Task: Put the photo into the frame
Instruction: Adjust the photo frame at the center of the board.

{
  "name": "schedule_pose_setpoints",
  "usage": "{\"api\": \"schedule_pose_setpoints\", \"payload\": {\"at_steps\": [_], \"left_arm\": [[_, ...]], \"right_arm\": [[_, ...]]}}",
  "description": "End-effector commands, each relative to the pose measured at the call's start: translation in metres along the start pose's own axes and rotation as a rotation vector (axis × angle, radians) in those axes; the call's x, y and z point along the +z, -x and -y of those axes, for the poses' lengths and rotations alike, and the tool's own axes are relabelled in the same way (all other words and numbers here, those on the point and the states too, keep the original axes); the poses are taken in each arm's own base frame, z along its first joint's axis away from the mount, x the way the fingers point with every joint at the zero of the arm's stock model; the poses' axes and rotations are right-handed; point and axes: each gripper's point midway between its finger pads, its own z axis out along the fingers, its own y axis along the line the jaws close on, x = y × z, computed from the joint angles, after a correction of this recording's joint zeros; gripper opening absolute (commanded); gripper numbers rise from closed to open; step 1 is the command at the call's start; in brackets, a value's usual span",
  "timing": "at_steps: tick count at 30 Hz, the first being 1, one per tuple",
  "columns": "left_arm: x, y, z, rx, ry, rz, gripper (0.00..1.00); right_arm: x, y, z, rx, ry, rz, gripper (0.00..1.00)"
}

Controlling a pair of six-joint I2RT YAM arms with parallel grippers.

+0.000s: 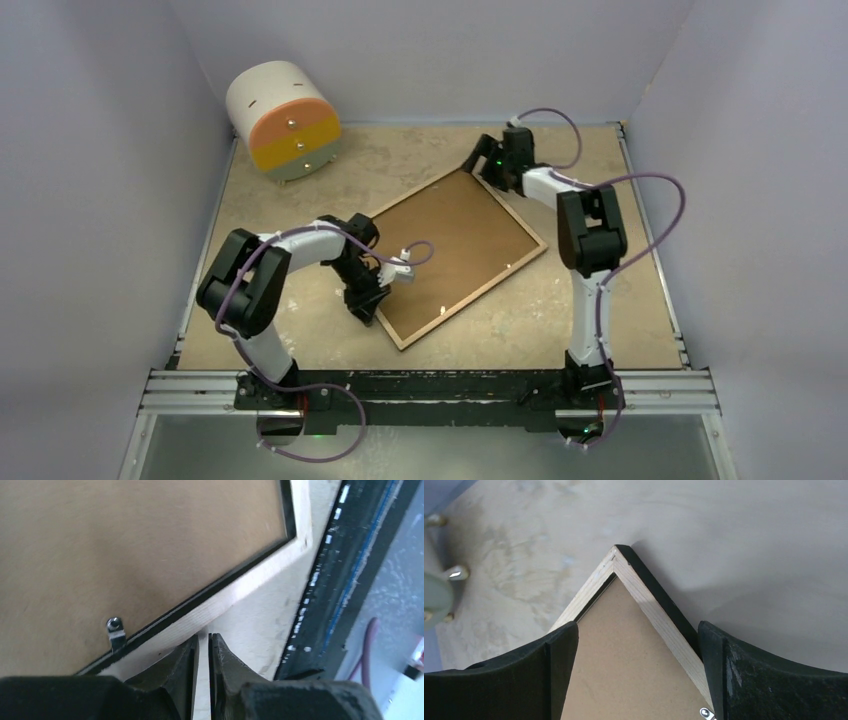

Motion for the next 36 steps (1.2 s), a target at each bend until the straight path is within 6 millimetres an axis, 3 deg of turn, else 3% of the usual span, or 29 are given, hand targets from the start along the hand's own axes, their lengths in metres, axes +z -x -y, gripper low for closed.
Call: {"api": "schedule_pose_setpoints", "payload": {"at_steps": [1, 4, 8, 11, 14, 19, 21, 26, 30, 33, 36], "left_arm": [[0.013, 0.043, -0.013, 0.123, 0.027, 0.073, 0.2], [0.0, 0.055, -0.012, 0.149, 0.042, 0.083, 0.31], [-0.021, 0.056, 0.008, 0.206, 0.0, 0.068, 0.48], [-0.042, 0.051, 0.01, 0.222, 0.01, 0.049, 0.5], [-0.074, 0.049, -0.005, 0.217, 0.077, 0.083, 0.51], [-0.137, 0.032, -0.078, 0.09, 0.349, 0.112, 0.5], [-0.168, 0.017, -0.121, -0.018, 0.5, 0.137, 0.48], [-0.219, -0.027, -0.211, -0.242, 0.735, 0.192, 0.37], [-0.205, -0.051, -0.235, -0.309, 0.731, 0.185, 0.31], [-0.181, -0.055, -0.232, -0.312, 0.672, 0.195, 0.29], [-0.157, -0.05, -0.215, -0.282, 0.575, 0.216, 0.29]], "right_arm": [[0.007, -0.086, -0.127, -0.135, 0.264, -0.288, 0.89], [0.01, -0.077, -0.147, -0.134, 0.285, -0.275, 0.91], [-0.011, -0.017, -0.15, -0.171, 0.217, -0.086, 0.98], [-0.042, 0.03, -0.132, -0.128, 0.18, 0.048, 0.99], [-0.077, 0.055, -0.105, -0.084, 0.107, 0.126, 0.99], [-0.118, 0.031, -0.057, -0.084, -0.022, 0.116, 0.99], [-0.129, 0.004, -0.035, -0.081, -0.056, 0.073, 0.99], [-0.154, -0.042, -0.013, -0.034, -0.035, 0.008, 0.99], [-0.164, -0.068, -0.004, -0.001, -0.008, -0.046, 0.99], [-0.165, -0.09, 0.004, 0.03, 0.013, -0.102, 0.99], [-0.163, -0.098, 0.009, 0.051, 0.026, -0.125, 0.99]]}}
